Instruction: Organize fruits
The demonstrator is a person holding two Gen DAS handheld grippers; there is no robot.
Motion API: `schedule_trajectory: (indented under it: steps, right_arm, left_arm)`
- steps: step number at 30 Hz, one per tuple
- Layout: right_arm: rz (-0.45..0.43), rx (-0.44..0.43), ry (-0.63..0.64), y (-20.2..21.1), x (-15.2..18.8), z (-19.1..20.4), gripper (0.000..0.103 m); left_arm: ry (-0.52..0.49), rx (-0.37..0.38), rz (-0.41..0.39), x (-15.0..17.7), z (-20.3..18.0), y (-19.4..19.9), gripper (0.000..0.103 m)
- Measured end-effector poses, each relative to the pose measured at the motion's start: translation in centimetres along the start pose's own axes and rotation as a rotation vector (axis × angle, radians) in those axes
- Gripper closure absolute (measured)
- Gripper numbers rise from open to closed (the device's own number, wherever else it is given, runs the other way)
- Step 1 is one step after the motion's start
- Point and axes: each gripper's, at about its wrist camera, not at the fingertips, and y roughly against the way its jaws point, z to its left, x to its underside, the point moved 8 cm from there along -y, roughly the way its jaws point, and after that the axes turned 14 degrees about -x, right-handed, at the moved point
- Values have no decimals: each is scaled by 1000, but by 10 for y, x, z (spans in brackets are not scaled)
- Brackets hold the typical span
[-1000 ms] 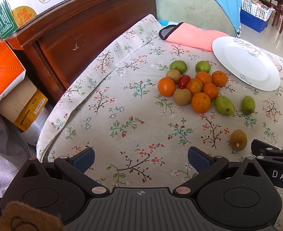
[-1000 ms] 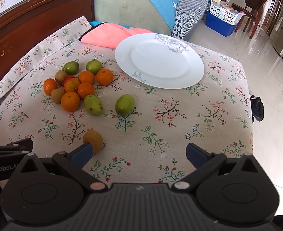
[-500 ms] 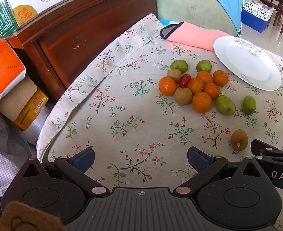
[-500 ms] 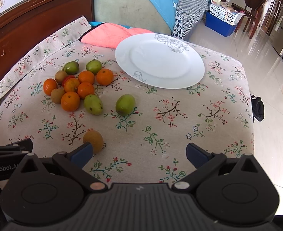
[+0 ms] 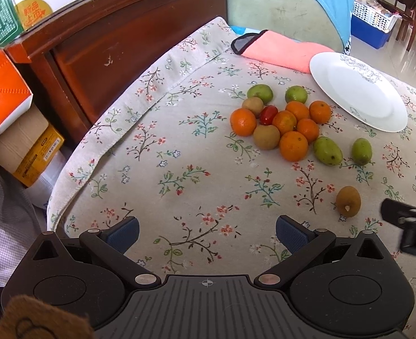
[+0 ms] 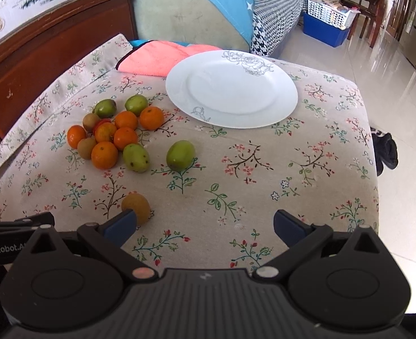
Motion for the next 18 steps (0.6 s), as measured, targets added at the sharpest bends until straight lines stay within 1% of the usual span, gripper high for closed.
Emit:
schedule_trajectory:
  steps: [4,8,11,14,18]
  right_arm:
    - [-15,-39,-29,7,3,-10,1]
    - [-38,-67,-15,17,6,-16,1]
    - [-55,-73,8,24,8,-20,1]
    - [-60,-67,22,26,11,-23,1]
    - [-48,-54,-7,24,13,-36,1]
  left_arm:
    - [24,40,6,2,5,-1,0]
    - [41,59,-7,3,9,-1,0]
    - [51,77,-11,4,8,0,0]
    - [35,90,-24,5,2,3,0]
    - [5,120,-36,5,-11,8,0]
